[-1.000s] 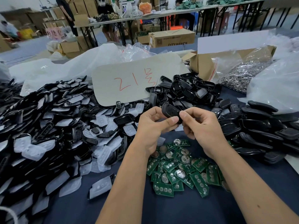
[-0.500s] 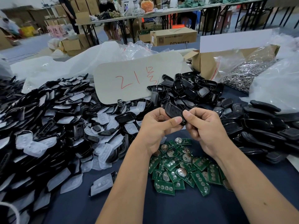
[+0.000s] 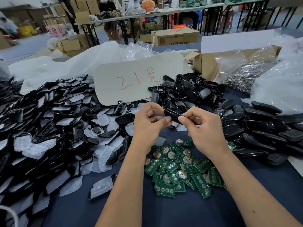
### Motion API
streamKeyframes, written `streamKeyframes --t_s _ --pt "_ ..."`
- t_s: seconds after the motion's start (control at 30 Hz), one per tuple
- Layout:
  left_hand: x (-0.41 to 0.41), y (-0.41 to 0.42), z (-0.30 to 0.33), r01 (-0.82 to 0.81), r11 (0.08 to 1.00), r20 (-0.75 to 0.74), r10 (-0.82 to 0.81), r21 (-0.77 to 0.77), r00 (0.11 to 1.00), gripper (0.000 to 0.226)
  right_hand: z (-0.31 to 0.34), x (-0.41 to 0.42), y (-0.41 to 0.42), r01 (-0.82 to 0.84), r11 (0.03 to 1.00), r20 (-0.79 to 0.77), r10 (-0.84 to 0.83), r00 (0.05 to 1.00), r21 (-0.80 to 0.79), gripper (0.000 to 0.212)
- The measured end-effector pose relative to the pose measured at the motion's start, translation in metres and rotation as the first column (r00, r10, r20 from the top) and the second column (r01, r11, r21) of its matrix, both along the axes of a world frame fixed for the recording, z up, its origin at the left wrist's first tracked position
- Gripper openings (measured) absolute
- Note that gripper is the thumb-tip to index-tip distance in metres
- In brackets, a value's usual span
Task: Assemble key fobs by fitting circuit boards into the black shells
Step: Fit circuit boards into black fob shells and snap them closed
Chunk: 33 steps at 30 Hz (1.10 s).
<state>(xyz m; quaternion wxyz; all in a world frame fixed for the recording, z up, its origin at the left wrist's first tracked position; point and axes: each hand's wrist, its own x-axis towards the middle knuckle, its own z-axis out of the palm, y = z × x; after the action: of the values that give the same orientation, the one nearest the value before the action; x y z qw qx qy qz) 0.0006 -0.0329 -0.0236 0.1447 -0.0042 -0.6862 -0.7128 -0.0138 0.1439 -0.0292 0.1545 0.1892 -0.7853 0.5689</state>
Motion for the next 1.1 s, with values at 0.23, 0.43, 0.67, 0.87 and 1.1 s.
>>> streamKeyframes --t_s 0.23,0.43,0.67,0.87,1.1 --pt "0.001 -0.003 0.002 0.032 0.999 -0.006 -0.033 -0.041 0.999 0.036 -0.001 0.0 0.001 -0.021 1.0 0.02 0.021 1.0 -0.014 0.019" --pt "0.001 -0.001 0.001 0.087 0.988 0.083 -0.098 0.128 0.992 0.026 -0.006 -0.004 0.004 -0.065 0.988 0.149 0.086 0.985 -0.14 0.019" --pt "-0.001 0.0 0.0 0.081 0.985 0.17 -0.107 0.151 0.98 0.016 -0.012 -0.011 0.008 -0.069 0.958 0.249 0.142 0.958 -0.28 0.014" --pt "-0.003 0.004 0.0 0.0 0.98 0.273 -0.056 0.201 0.96 0.011 -0.009 -0.004 0.002 -0.119 0.983 0.208 0.146 0.967 -0.137 0.031" --pt "-0.001 0.005 0.004 -0.018 0.976 0.296 -0.049 0.218 0.954 0.015 -0.006 0.002 0.0 -0.014 1.0 0.143 0.012 0.99 0.015 0.038"
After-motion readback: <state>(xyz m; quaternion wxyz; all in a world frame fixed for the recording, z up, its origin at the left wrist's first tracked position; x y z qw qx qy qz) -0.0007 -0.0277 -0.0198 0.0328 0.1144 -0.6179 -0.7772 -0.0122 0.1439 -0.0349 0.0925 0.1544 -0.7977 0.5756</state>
